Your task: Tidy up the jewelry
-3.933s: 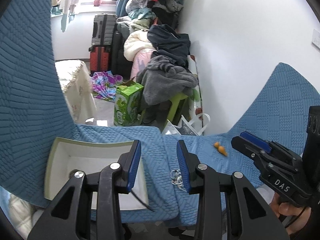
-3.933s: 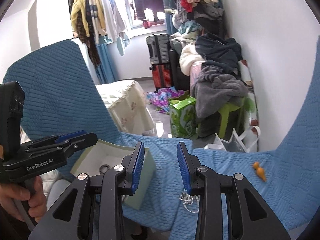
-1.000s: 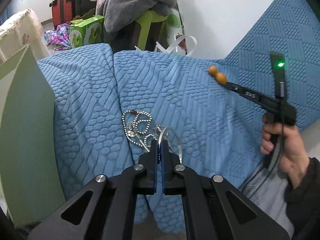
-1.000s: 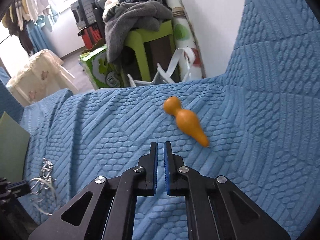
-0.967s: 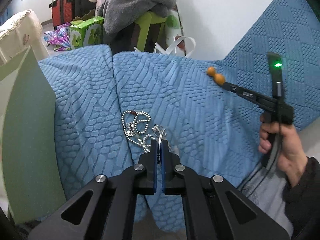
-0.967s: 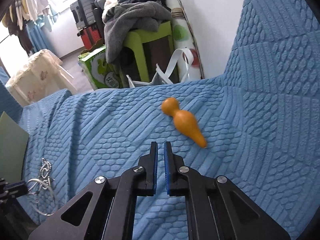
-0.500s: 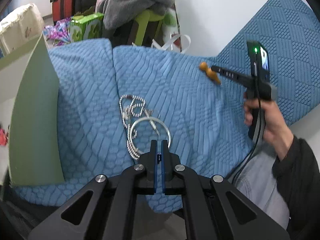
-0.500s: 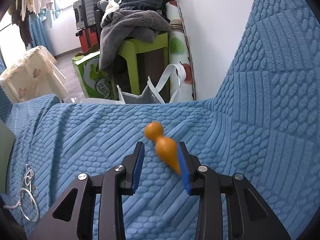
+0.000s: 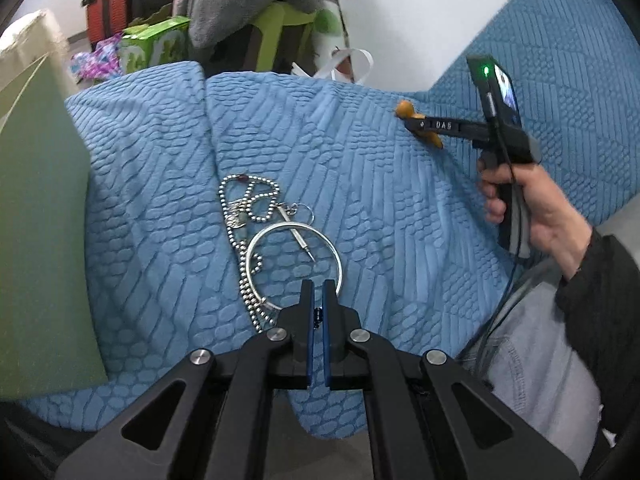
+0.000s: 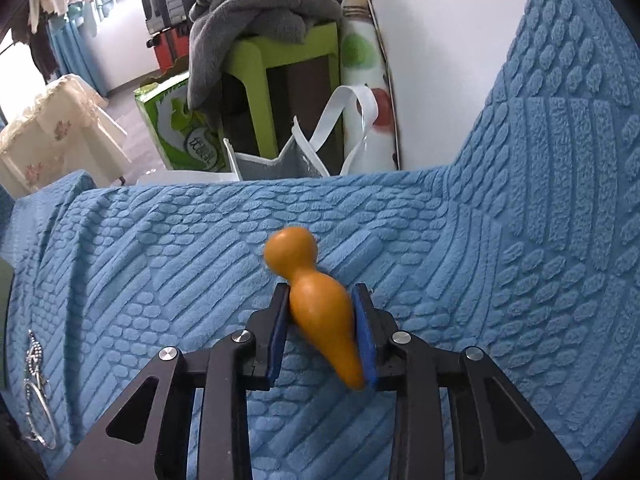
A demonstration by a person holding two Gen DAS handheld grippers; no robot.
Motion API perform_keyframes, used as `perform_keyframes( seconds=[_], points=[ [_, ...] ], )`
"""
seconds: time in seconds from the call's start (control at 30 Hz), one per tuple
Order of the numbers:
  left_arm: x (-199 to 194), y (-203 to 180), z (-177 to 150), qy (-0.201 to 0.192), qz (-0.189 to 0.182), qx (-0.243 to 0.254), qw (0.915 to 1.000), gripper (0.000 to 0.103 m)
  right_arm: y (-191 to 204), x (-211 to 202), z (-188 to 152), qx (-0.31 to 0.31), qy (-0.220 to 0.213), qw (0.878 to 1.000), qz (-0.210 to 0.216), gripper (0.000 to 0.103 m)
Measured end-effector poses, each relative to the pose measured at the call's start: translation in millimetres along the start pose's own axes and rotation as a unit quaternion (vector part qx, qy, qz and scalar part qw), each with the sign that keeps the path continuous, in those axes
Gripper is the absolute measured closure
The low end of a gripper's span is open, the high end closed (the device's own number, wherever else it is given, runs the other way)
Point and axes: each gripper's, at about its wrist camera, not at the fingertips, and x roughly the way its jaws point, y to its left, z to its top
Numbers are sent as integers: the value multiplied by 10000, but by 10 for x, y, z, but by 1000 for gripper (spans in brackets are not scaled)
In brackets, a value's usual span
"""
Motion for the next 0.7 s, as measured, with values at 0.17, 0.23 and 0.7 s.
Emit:
perform_keyframes(
  seconds=[0.17, 0.23, 0.7],
  points=[
    [109, -28, 4, 211, 56, 195, 9996, 100, 15, -189, -104, 94, -18, 10000, 17, 75],
    [143, -52, 4, 261, 101, 335, 9990, 99, 15, -299, -166, 233, -48, 9997, 103, 75],
    [275, -353, 16, 382, 314, 1171, 9919, 85, 309, -729, -568, 399, -44, 9981, 464, 75]
  ],
)
